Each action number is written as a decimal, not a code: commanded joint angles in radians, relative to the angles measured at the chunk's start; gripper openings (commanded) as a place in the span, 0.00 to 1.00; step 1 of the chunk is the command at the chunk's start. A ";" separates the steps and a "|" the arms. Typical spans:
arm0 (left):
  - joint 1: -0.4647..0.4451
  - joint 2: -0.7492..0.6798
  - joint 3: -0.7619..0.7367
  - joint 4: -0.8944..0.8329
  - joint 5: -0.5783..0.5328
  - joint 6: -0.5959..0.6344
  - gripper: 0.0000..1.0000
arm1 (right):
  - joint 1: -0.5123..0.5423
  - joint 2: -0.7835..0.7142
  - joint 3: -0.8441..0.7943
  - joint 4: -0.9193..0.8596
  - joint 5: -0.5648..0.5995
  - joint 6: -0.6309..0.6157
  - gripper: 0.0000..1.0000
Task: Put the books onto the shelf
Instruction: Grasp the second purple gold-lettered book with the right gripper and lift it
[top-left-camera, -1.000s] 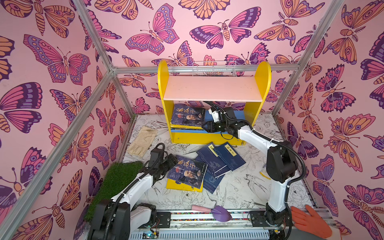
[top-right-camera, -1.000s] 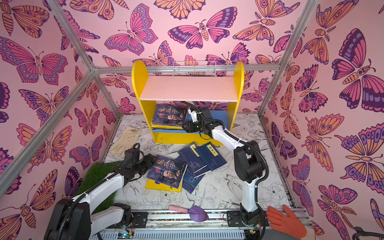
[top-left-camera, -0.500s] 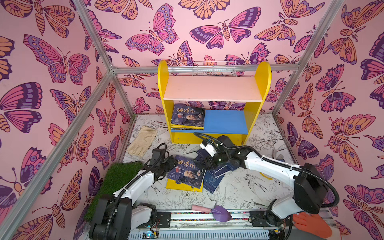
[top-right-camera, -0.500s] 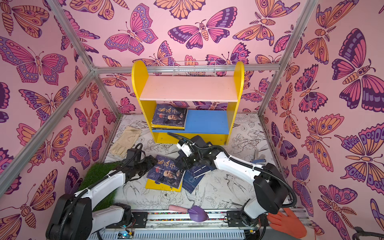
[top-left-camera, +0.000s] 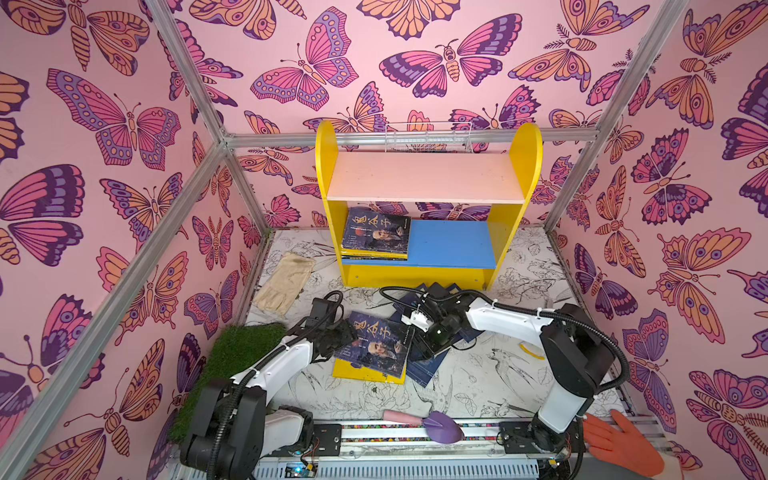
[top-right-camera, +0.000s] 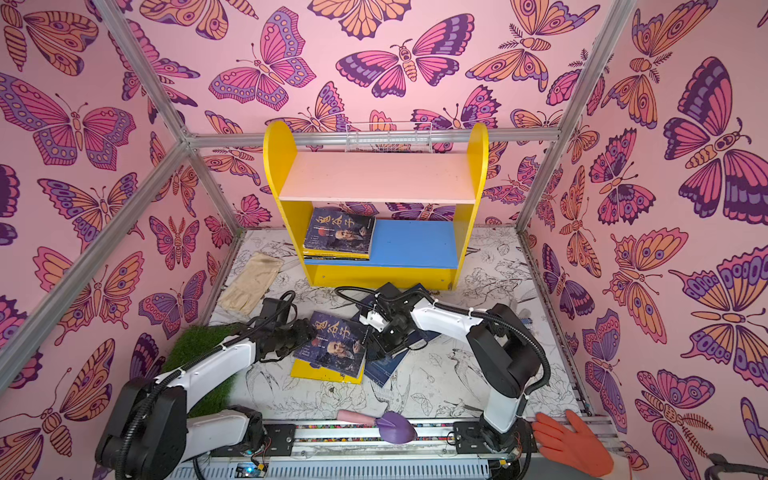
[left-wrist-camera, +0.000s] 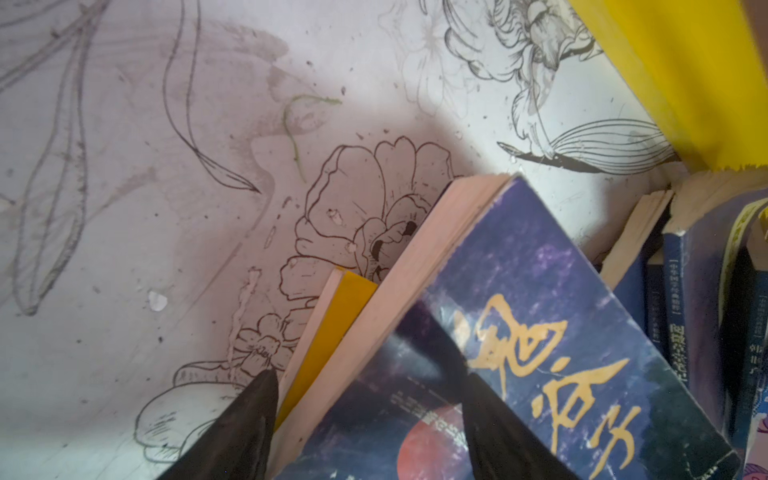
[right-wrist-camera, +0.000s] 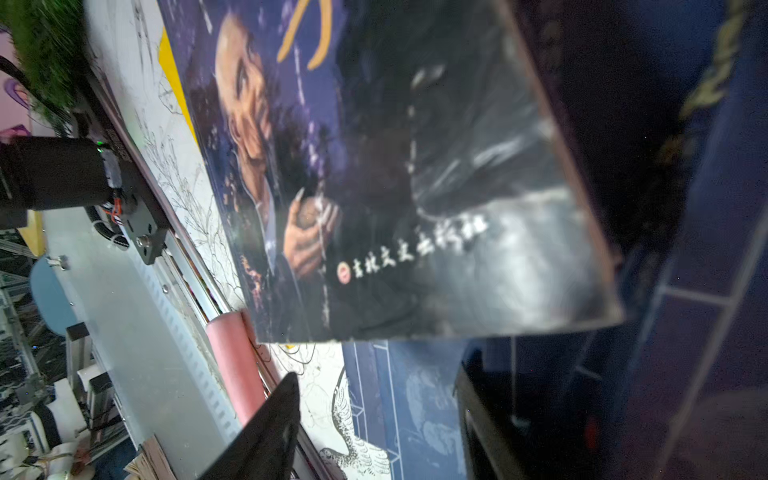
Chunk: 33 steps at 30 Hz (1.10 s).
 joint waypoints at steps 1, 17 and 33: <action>-0.010 0.003 0.012 -0.047 0.011 0.031 0.69 | -0.023 0.028 0.036 0.025 -0.028 -0.019 0.60; -0.029 0.012 0.041 -0.048 0.063 0.060 0.49 | -0.050 0.012 0.159 0.191 -0.167 0.081 0.46; 0.044 -0.076 0.042 0.071 0.177 -0.028 0.60 | -0.123 -0.049 0.059 0.519 -0.209 0.291 0.00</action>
